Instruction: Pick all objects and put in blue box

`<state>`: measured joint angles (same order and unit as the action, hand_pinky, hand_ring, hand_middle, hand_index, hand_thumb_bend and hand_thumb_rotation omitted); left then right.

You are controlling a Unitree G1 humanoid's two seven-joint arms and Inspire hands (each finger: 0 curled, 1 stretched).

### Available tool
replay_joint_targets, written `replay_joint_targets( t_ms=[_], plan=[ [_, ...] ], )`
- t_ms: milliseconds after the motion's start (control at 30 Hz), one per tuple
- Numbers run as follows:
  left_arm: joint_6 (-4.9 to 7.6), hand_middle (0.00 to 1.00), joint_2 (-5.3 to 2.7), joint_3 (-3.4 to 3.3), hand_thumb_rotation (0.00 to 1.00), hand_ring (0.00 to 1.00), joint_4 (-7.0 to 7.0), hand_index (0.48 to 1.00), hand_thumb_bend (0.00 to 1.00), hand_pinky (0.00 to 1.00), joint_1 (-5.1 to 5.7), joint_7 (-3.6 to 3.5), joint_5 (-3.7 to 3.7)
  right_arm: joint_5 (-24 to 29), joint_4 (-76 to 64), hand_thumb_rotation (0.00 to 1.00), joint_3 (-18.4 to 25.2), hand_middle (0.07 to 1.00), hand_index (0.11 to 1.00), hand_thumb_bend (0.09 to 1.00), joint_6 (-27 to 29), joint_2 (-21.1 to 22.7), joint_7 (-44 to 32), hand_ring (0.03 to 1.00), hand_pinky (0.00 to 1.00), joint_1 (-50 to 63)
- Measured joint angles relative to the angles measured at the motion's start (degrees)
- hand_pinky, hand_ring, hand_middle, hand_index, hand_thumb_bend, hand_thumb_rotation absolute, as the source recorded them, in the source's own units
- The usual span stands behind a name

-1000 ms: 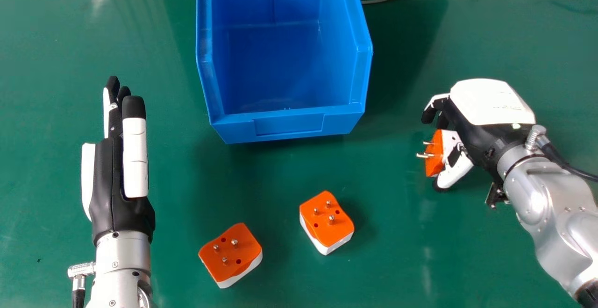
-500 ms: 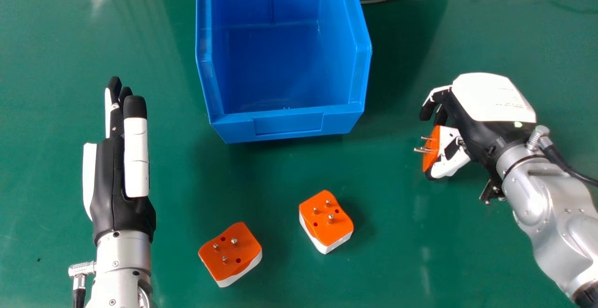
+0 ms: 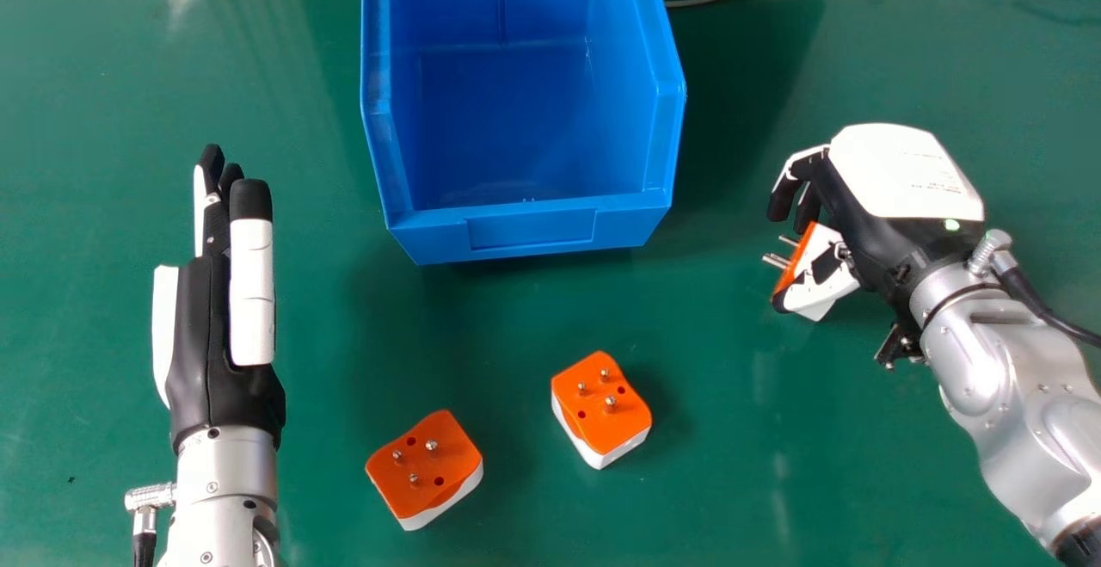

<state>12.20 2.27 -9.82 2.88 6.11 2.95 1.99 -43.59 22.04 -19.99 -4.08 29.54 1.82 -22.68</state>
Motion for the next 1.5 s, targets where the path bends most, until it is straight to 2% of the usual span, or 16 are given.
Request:
replay_joint_targets(
  t_ms=[100,267,633,733,1033,1167,1400,1500],
  plan=[
    [0.06,1.00,0.00,0.03,1.00,1.00,0.00,1.000,0.88,1.00,0.00,0.01,0.08,0.1,0.0,0.00,0.0,0.511,0.545,0.539,0.0,0.0,0.1,0.413,0.34,0.0],
    [0.05,1.00,-0.05,-0.03,1.00,1.00,0.00,1.000,0.88,1.00,-0.10,-0.51,0.97,0.3,0.3,0.00,0.0,0.502,0.536,0.529,0.7,-0.1,1.3,0.404,0.33,0.0],
    [0.12,1.00,0.05,-0.02,1.00,1.00,0.03,1.000,0.88,1.00,-0.21,-0.40,0.79,0.4,0.3,0.00,0.0,0.498,0.530,0.522,1.1,-0.1,2.1,0.401,0.33,0.1],
    [0.12,1.00,0.08,-0.01,1.00,1.00,0.03,1.000,0.88,1.00,-0.21,-0.26,0.40,0.4,0.3,0.00,0.1,0.498,0.530,0.522,2.0,-0.1,3.8,0.401,0.33,0.4],
    [0.20,1.00,0.16,0.00,1.00,1.00,0.35,1.000,0.88,1.00,-0.35,-0.32,0.39,0.5,0.5,0.00,0.1,0.496,0.520,0.518,5.0,-0.1,7.9,0.403,0.33,0.9],
    [0.24,1.00,0.18,0.01,1.00,1.00,0.55,1.000,0.89,1.00,-0.38,-0.35,0.40,0.3,-2.7,0.00,0.6,0.495,0.515,0.517,3.0,-0.1,7.0,0.404,0.34,1.7],
    [0.26,1.00,0.40,-0.04,1.00,1.00,0.71,1.000,0.89,1.00,-0.46,-0.67,0.42,-1.9,-14.2,0.00,2.6,0.492,0.511,0.517,-3.9,0.3,1.9,0.403,0.33,3.5],
    [0.32,1.00,0.37,-0.03,1.00,1.00,0.95,1.000,0.89,1.00,-0.59,-0.57,0.41,-2.0,-19.4,0.00,3.6,0.496,0.512,0.511,-5.5,0.3,-0.5,0.408,0.32,4.6]
  ],
)
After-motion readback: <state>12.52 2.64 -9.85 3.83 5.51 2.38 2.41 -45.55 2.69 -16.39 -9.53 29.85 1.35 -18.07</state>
